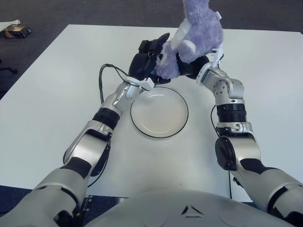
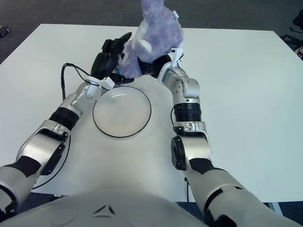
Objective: Put the doll into the plate.
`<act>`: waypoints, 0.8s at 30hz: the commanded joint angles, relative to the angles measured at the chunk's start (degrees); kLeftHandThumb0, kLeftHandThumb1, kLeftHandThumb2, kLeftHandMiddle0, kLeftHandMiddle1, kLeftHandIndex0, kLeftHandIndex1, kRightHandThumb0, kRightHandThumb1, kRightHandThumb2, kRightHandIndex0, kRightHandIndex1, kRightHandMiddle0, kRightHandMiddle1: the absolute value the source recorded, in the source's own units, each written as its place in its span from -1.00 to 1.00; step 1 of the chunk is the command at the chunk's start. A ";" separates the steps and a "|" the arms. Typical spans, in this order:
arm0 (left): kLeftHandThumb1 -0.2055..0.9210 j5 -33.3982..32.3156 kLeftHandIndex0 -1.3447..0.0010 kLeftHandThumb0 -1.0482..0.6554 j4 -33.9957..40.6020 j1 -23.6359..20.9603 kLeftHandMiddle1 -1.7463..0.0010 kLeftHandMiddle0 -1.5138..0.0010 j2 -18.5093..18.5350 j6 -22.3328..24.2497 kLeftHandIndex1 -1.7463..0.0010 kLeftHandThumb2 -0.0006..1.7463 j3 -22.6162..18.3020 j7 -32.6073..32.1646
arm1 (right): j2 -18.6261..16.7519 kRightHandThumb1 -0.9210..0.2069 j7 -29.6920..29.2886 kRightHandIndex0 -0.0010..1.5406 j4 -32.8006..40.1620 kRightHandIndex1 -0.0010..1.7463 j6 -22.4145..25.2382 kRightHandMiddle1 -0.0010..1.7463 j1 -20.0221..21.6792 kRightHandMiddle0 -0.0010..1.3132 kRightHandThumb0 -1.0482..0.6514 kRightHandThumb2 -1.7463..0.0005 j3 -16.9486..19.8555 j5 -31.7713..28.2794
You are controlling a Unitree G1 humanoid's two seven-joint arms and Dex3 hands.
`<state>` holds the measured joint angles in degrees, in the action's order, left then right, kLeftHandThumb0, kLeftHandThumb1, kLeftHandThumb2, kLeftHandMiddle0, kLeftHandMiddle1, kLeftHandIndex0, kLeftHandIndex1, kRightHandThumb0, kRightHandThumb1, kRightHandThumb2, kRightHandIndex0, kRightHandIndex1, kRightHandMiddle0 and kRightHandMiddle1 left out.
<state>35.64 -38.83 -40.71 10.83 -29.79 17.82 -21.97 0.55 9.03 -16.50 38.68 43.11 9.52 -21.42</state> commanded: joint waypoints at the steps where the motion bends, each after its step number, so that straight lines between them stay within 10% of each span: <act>1: -0.33 -2.61 1.00 -0.01 2.44 0.27 -0.95 0.70 -0.36 7.37 -0.78 0.34 -1.83 4.77 | -0.53 0.48 2.46 0.16 2.66 0.68 2.08 1.00 -0.62 -0.13 0.23 -0.71 0.93 -3.69; 3: -0.19 -3.56 1.00 0.46 4.00 0.74 -0.98 0.40 -0.70 10.14 -0.91 0.44 -2.17 7.03 | -0.73 0.50 2.52 0.18 3.13 0.64 2.64 1.00 -0.76 -0.10 0.23 -0.71 1.42 -4.33; 7: -0.13 -4.98 1.00 0.71 7.80 1.95 -1.00 0.23 -2.52 16.89 -0.98 0.51 -3.24 9.73 | -0.99 0.52 2.53 0.19 4.35 0.61 3.10 1.00 -1.32 -0.08 0.23 -0.71 1.68 -5.04; 24: -0.04 -2.69 1.00 0.77 21.90 6.37 -1.00 0.23 -3.69 28.40 -1.00 0.47 -2.12 13.04 | -1.01 0.56 3.83 0.21 4.75 0.62 2.24 1.00 -2.03 -0.05 0.23 -0.75 1.60 -5.85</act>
<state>32.48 -17.83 -35.22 6.56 -3.18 15.88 -9.56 0.22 10.20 -12.58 41.46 41.17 11.30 -25.13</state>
